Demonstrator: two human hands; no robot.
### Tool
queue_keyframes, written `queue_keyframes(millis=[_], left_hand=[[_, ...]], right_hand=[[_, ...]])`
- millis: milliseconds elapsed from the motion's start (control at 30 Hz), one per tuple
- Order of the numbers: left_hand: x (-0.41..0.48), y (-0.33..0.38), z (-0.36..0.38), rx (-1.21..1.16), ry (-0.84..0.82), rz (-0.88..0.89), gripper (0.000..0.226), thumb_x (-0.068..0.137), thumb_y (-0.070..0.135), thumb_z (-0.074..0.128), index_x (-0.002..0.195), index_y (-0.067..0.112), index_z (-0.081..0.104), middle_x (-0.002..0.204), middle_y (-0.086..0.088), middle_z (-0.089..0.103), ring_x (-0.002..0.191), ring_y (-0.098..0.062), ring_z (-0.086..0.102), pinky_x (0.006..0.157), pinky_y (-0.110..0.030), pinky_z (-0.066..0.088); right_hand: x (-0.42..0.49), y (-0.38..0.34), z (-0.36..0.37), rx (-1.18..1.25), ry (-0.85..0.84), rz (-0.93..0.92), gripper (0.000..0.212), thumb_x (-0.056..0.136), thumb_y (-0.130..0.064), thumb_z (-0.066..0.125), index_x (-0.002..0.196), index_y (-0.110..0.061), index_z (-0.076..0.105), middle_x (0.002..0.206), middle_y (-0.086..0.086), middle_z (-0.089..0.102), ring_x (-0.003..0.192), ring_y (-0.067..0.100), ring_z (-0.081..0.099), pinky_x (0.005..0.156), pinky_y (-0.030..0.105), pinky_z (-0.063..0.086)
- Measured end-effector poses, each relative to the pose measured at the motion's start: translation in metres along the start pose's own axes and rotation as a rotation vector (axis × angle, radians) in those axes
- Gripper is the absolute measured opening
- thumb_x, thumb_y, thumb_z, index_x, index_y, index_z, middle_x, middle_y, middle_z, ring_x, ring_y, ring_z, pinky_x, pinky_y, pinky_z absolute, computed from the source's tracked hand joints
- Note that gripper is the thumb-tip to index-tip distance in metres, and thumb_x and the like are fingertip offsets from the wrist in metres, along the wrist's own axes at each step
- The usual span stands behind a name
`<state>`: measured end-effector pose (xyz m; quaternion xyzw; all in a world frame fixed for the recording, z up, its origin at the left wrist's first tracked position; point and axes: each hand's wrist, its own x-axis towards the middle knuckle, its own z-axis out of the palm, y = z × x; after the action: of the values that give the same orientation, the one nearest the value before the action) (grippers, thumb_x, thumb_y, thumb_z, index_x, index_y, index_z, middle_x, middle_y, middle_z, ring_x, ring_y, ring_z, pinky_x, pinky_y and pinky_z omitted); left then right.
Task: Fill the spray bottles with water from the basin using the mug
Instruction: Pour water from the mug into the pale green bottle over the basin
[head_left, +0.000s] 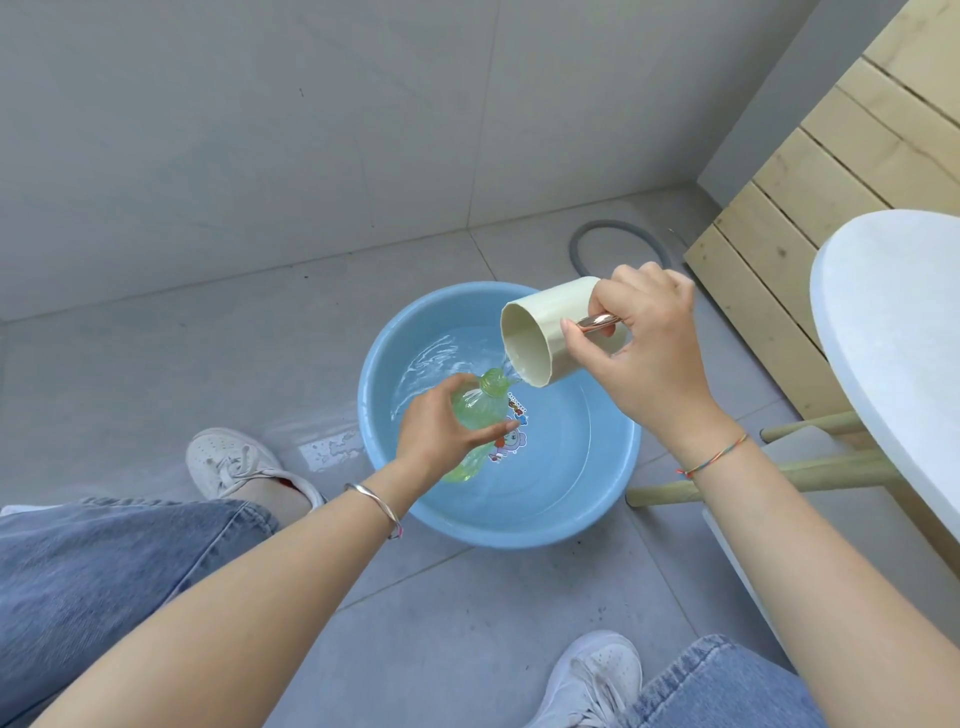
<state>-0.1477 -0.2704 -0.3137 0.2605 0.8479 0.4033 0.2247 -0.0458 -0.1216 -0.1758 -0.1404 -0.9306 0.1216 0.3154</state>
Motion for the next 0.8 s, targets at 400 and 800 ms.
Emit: queue_keyframes(millis=[400, 800], left_hand=[[0.001, -0.001, 0.005, -0.015, -0.011, -0.012, 0.073, 0.061, 0.06, 0.084, 0.123, 0.028, 0.06, 0.122, 0.013, 0.065, 0.117, -0.013, 0.058, 0.094, -0.03, 0.045], [0.007, -0.011, 0.011, -0.021, -0.016, -0.024, 0.071, 0.061, 0.058, 0.085, 0.121, 0.029, 0.061, 0.12, 0.014, 0.066, 0.115, -0.012, 0.059, 0.094, -0.029, 0.045]], right_hand=[[-0.001, -0.007, 0.007, -0.092, 0.002, -0.19, 0.027, 0.074, -0.013, 0.068, 0.062, -0.011, 0.044, 0.067, -0.005, 0.034, 0.071, 0.017, 0.032, 0.078, 0.023, 0.016], [-0.009, 0.008, 0.029, -0.081, 0.038, -0.148, 0.026, 0.076, -0.017, 0.066, 0.062, -0.012, 0.044, 0.065, -0.002, 0.037, 0.07, 0.017, 0.033, 0.077, 0.026, 0.019]])
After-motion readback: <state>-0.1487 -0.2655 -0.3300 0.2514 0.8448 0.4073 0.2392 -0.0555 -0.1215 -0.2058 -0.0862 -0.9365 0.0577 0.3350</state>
